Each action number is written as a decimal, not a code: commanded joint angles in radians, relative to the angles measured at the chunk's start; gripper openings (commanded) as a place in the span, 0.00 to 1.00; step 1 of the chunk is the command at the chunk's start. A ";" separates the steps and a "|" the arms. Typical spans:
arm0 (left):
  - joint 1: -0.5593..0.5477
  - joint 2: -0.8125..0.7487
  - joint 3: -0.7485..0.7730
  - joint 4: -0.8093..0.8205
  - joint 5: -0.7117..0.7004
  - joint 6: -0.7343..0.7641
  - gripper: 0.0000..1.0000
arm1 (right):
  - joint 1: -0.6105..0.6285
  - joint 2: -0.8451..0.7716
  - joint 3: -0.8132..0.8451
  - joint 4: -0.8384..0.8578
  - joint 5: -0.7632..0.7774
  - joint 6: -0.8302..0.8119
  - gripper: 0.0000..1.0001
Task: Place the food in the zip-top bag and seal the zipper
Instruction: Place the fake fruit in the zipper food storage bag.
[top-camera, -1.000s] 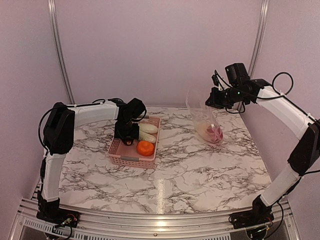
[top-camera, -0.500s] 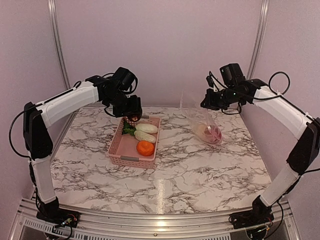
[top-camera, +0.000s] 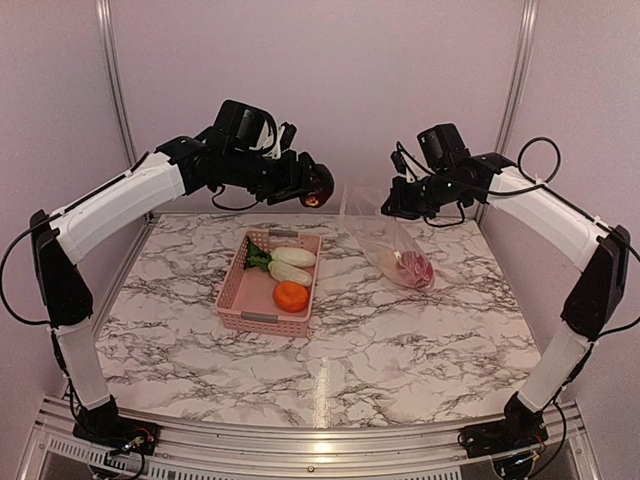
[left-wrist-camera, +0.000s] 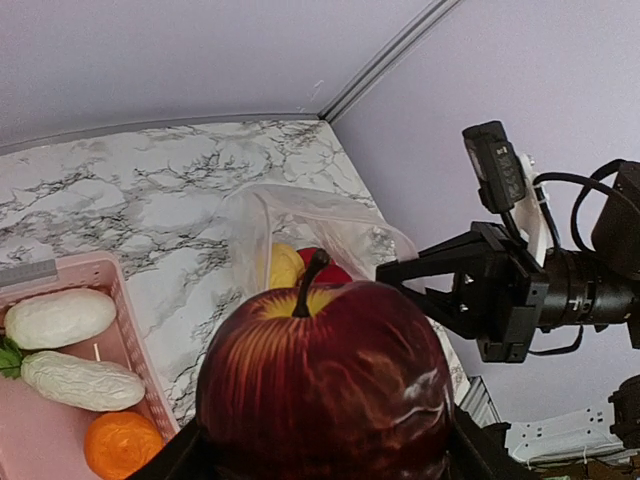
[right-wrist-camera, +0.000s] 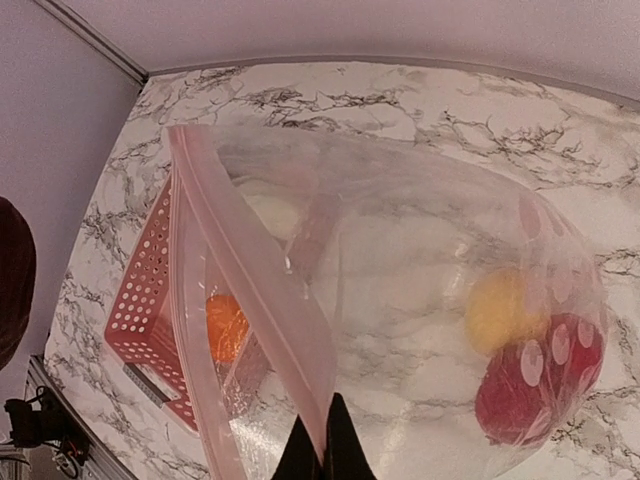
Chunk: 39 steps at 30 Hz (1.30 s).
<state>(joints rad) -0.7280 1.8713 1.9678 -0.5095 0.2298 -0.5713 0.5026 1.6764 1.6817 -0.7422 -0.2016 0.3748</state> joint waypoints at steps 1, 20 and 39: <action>-0.023 -0.001 0.019 0.128 0.178 0.011 0.53 | 0.025 0.015 0.050 -0.007 -0.027 0.027 0.00; -0.090 0.133 0.054 0.115 0.146 -0.045 0.49 | 0.034 0.004 0.062 0.015 -0.067 0.065 0.00; -0.076 0.351 0.251 -0.030 -0.038 -0.262 0.62 | 0.054 -0.012 0.039 0.048 -0.113 0.116 0.00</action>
<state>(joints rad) -0.8108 2.1700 2.1540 -0.4732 0.2440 -0.7582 0.5404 1.6859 1.6920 -0.7219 -0.2893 0.4721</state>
